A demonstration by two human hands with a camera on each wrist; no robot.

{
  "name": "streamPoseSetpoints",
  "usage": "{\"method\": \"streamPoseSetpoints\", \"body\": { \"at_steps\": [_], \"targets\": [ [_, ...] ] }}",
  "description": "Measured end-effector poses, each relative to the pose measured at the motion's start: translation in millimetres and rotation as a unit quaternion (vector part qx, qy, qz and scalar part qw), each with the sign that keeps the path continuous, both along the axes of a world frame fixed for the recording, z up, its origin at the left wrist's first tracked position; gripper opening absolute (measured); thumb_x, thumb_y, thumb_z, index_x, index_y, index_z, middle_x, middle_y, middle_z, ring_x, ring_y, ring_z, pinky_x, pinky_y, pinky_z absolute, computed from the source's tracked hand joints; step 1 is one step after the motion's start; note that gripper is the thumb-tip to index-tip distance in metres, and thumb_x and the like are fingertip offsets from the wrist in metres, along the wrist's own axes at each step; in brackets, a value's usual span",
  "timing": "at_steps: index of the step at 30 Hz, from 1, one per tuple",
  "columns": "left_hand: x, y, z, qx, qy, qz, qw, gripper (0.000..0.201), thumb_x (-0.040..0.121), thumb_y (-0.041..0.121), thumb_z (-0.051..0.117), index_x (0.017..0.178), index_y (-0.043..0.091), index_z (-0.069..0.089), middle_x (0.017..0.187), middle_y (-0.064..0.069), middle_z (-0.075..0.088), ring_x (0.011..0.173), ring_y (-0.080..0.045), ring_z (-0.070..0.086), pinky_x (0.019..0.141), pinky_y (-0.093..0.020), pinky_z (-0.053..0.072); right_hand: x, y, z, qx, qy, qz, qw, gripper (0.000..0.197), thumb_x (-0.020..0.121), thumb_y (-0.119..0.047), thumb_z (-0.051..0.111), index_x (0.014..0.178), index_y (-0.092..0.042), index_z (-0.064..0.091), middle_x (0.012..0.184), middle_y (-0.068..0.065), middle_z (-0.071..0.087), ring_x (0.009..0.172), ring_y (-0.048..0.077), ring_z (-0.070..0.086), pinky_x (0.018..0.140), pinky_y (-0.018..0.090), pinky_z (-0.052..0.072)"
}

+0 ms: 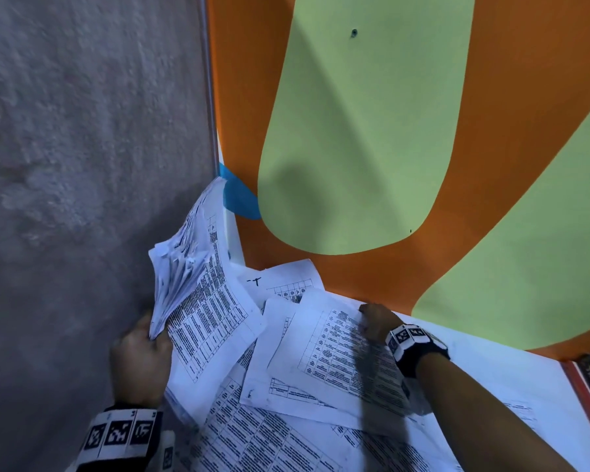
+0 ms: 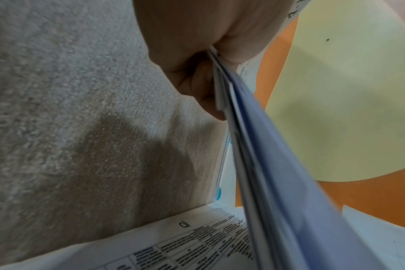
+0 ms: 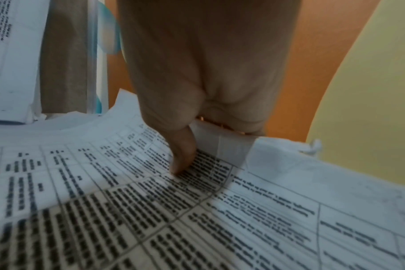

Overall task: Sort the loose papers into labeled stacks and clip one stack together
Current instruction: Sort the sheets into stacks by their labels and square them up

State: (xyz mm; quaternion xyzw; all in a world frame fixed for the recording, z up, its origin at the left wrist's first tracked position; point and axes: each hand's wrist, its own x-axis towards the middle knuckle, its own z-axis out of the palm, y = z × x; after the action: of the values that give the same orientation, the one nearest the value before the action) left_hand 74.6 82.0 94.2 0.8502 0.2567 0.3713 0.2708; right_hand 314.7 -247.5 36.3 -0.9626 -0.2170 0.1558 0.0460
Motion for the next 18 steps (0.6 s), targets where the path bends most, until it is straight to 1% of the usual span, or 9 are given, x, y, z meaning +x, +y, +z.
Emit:
{"method": "streamPoseSetpoints", "body": {
  "at_steps": [3, 5, 6, 8, 10, 12, 14, 16, 18],
  "targets": [
    [-2.2, 1.5, 0.5, -0.009, -0.008, -0.004, 1.0, 0.033, 0.078, 0.02, 0.044, 0.077, -0.009, 0.06, 0.055, -0.033, 0.054, 0.05, -0.046, 0.054, 0.055, -0.043, 0.046, -8.7, -7.1, 13.5, 0.028, -0.019, 0.013, 0.999, 0.043, 0.084, -0.009, 0.055, 0.127, -0.006, 0.055, 0.136, 0.012, 0.055, 0.109, 0.028, 0.062, 0.079, 0.033, 0.05],
    [-4.3, 4.2, -0.7, -0.022, -0.01, 0.002, 1.0, 0.034, 0.079, 0.021, 0.043, 0.078, -0.009, 0.059, 0.055, -0.033, 0.053, 0.051, -0.045, 0.053, 0.055, -0.043, 0.045, -16.5, -18.2, 34.9, 0.053, -0.043, -0.009, 0.998, 0.05, 0.083, -0.009, 0.056, 0.133, -0.013, 0.049, 0.124, 0.015, 0.062, 0.1, 0.031, 0.064, 0.072, 0.036, 0.052],
    [-5.1, 5.8, -1.5, -0.027, -0.012, 0.005, 1.0, 0.035, 0.079, 0.021, 0.043, 0.079, -0.01, 0.059, 0.055, -0.033, 0.053, 0.052, -0.045, 0.054, 0.055, -0.043, 0.045, -20.0, -25.4, 49.5, 0.075, -0.055, -0.022, 0.995, 0.047, 0.081, -0.009, 0.056, 0.128, -0.015, 0.053, 0.114, 0.015, 0.067, 0.093, 0.032, 0.065, 0.07, 0.038, 0.054],
    [-6.5, 8.3, -4.4, -0.036, -0.015, 0.008, 0.999, 0.037, 0.078, 0.021, 0.044, 0.08, -0.012, 0.06, 0.056, -0.035, 0.054, 0.055, -0.047, 0.056, 0.056, -0.042, 0.044, -25.3, -46.3, 79.7, 0.128, -0.071, -0.062, 0.987, 0.026, 0.079, -0.006, 0.059, 0.104, -0.011, 0.065, 0.094, 0.013, 0.071, 0.079, 0.029, 0.065, 0.063, 0.035, 0.052],
    [-6.4, 9.7, -6.2, -0.031, -0.016, 0.009, 0.999, 0.037, 0.076, 0.019, 0.045, 0.079, -0.014, 0.061, 0.057, -0.037, 0.054, 0.056, -0.05, 0.057, 0.057, -0.04, 0.042, -32.0, -72.0, 112.3, 0.186, -0.082, -0.126, 0.971, 0.007, 0.08, -0.004, 0.065, 0.074, -0.001, 0.067, 0.071, 0.013, 0.065, 0.063, 0.022, 0.057, 0.051, 0.028, 0.04],
    [-6.3, 9.9, -5.2, -0.012, -0.013, 0.016, 1.0, 0.035, 0.077, 0.016, 0.047, 0.077, -0.015, 0.061, 0.055, -0.038, 0.054, 0.053, -0.051, 0.056, 0.056, -0.04, 0.04, -43.1, -93.8, 143.2, 0.271, -0.07, -0.189, 0.941, 0.028, 0.081, -0.007, 0.069, 0.058, 0.004, 0.059, 0.056, 0.011, 0.055, 0.051, 0.015, 0.047, 0.046, 0.024, 0.032],
    [-6.3, 10.1, -4.3, 0.017, -0.005, 0.014, 1.0, 0.03, 0.078, 0.011, 0.05, 0.072, -0.016, 0.061, 0.052, -0.037, 0.053, 0.048, -0.049, 0.055, 0.054, -0.04, 0.04, -62.3, -104.3, 165.2, 0.372, -0.035, -0.221, 0.901, 0.035, 0.083, -0.009, 0.069, 0.054, -0.004, 0.051, 0.049, 0.005, 0.046, 0.039, 0.007, 0.04, 0.04, 0.018, 0.031],
    [-5.2, 11.8, -5.6, 0.029, 0.001, 0.008, 1.0, 0.03, 0.08, 0.012, 0.051, 0.072, -0.015, 0.062, 0.053, -0.036, 0.055, 0.048, -0.048, 0.056, 0.054, -0.041, 0.041, -85.2, -98.2, 172.4, 0.392, 0.015, -0.216, 0.894, 0.033, 0.083, -0.012, 0.07, 0.055, -0.006, 0.053, 0.047, -0.001, 0.048, 0.035, 0.003, 0.039, 0.04, 0.015, 0.033],
    [-3.8, 13.6, -7.6, 0.028, 0.013, 0.002, 1.0, 0.036, 0.082, 0.02, 0.046, 0.074, -0.012, 0.06, 0.059, -0.036, 0.056, 0.054, -0.049, 0.057, 0.055, -0.043, 0.042, -107.4, -77.6, 162.9, 0.382, 0.073, -0.194, 0.901, 0.031, 0.08, -0.013, 0.073, 0.054, -0.007, 0.058, 0.045, -0.003, 0.054, 0.037, 0.006, 0.044, 0.042, 0.015, 0.035]
  ]
}}
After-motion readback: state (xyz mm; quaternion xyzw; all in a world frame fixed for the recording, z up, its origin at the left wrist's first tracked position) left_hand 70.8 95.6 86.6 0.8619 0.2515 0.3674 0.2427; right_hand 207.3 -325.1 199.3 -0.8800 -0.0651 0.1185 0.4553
